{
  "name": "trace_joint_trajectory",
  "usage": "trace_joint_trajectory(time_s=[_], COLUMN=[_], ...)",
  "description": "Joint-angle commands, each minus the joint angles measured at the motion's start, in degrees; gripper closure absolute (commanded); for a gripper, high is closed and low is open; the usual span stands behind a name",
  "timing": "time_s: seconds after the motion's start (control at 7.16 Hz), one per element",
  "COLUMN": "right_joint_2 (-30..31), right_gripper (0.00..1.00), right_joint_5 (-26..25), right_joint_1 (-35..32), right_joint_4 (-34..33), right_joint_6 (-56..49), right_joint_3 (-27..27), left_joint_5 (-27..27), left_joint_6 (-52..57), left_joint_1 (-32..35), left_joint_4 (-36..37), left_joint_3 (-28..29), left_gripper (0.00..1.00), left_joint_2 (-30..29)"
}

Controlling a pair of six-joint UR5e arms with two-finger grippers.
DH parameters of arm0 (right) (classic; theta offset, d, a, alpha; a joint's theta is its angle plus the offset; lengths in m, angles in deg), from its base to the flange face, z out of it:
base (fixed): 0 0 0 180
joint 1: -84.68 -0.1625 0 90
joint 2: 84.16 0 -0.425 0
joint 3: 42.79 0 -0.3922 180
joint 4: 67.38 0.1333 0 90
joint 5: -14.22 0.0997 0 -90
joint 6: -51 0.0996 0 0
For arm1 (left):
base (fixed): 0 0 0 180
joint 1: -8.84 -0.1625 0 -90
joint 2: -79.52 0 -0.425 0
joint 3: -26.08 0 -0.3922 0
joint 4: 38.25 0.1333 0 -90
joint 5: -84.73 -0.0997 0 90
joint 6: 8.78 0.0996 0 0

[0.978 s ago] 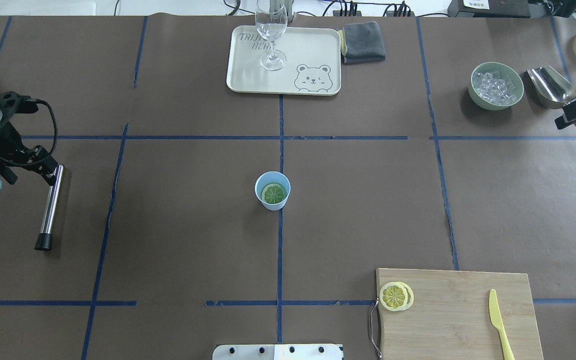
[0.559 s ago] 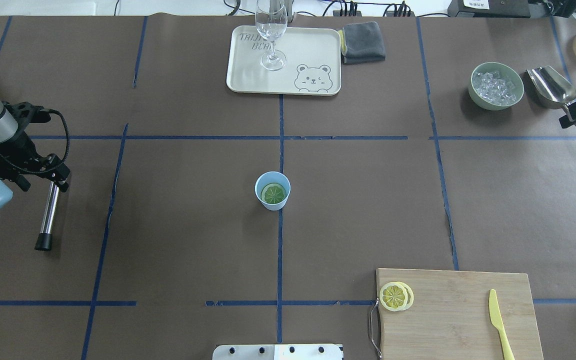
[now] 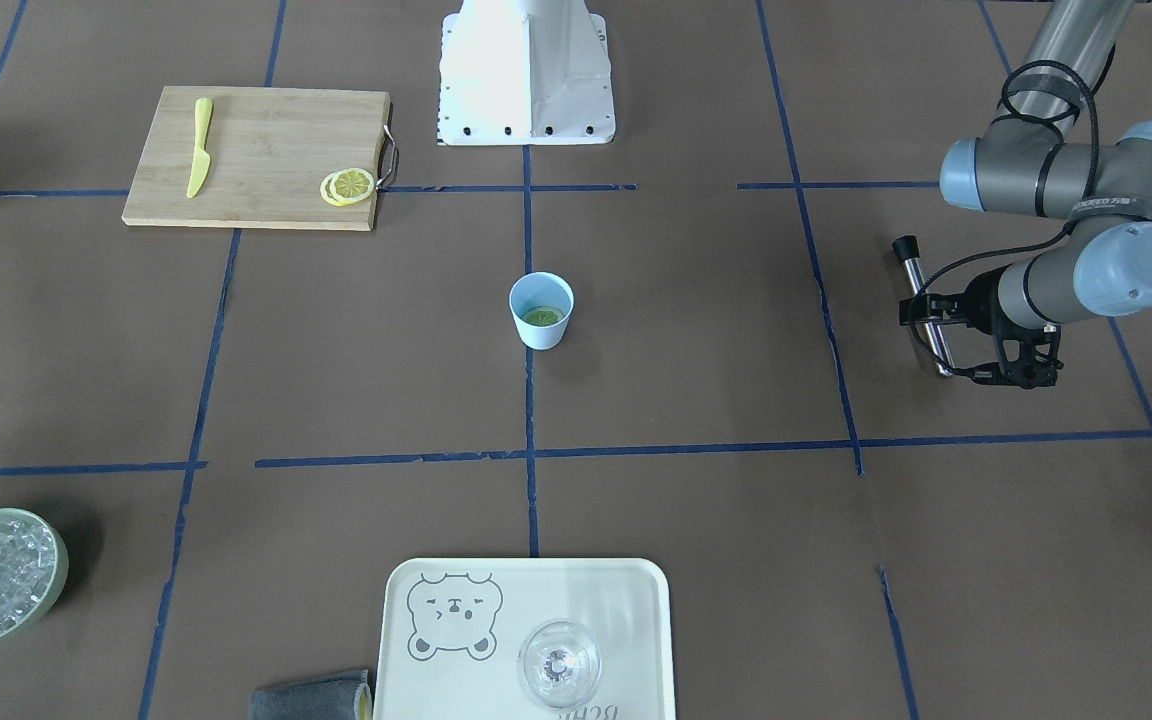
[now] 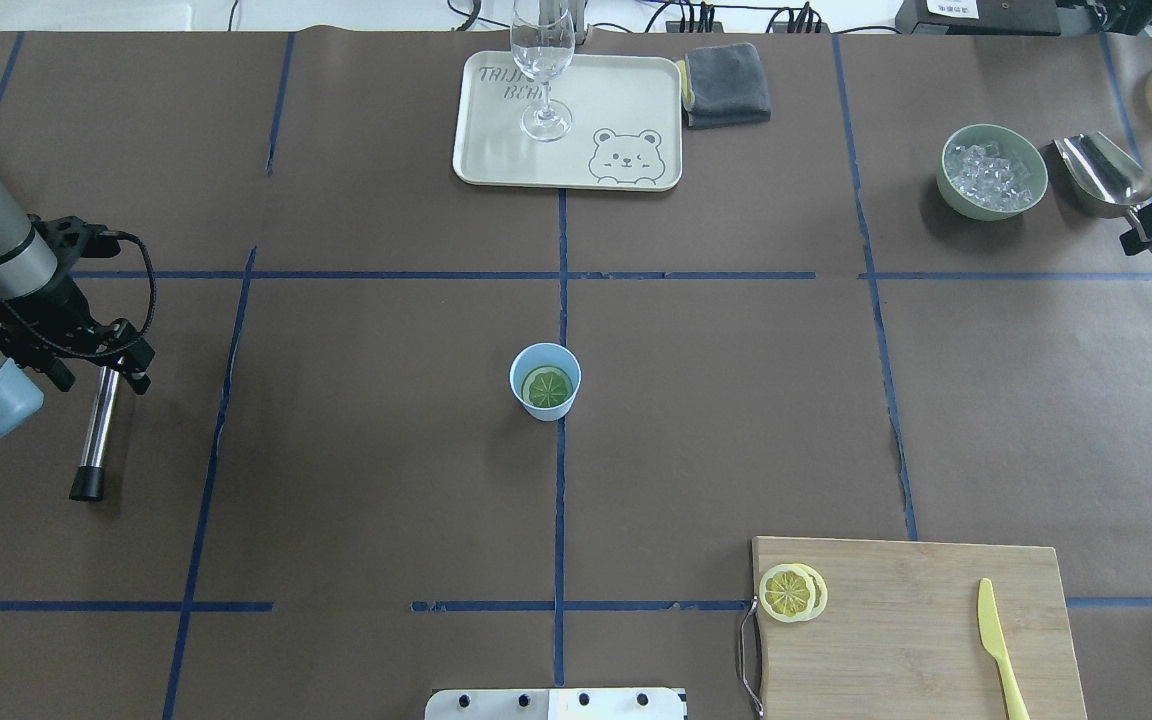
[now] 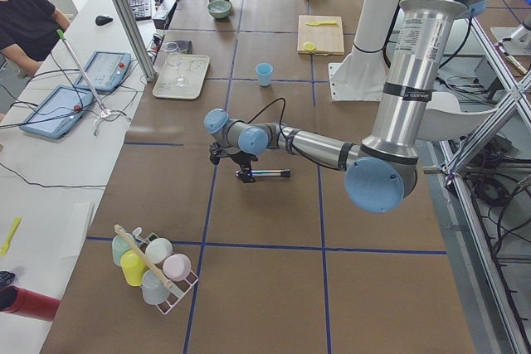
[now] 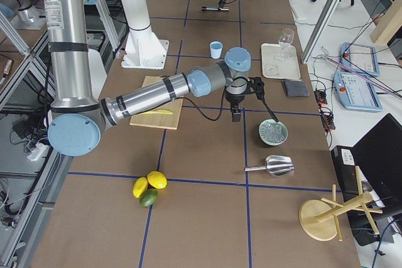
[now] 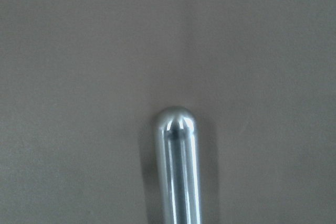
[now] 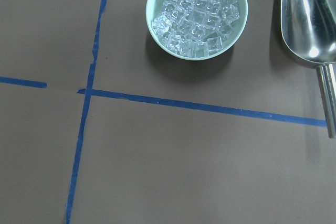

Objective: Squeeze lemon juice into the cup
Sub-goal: 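Lower the left gripper onto the steel muddler rod and grasp it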

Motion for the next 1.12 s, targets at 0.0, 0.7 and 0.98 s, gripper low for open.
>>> trace_joint_trajectory(time_s=[0.0, 0.7, 0.98], right_joint_2=[0.00, 0.00, 0.00], right_gripper=[0.00, 0.00, 0.00], right_joint_5=[0.03, 0.21, 0.21], right_joint_1=[-0.05, -0.05, -0.13], right_joint_4=[0.00, 0.00, 0.09], right_joint_6=[0.00, 0.35, 0.44], right_joint_3=[0.00, -0.62, -0.70], left_joint_5=[-0.08, -0.17, -5.32], left_joint_6=[0.07, 0.16, -0.45], left_joint_1=[-0.35, -0.35, -0.09], left_joint_4=[0.00, 0.09, 0.70], left_joint_3=[0.36, -0.16, -4.87], left_gripper=[0.05, 1.00, 1.00], left_joint_2=[-0.03, 0.50, 0.32])
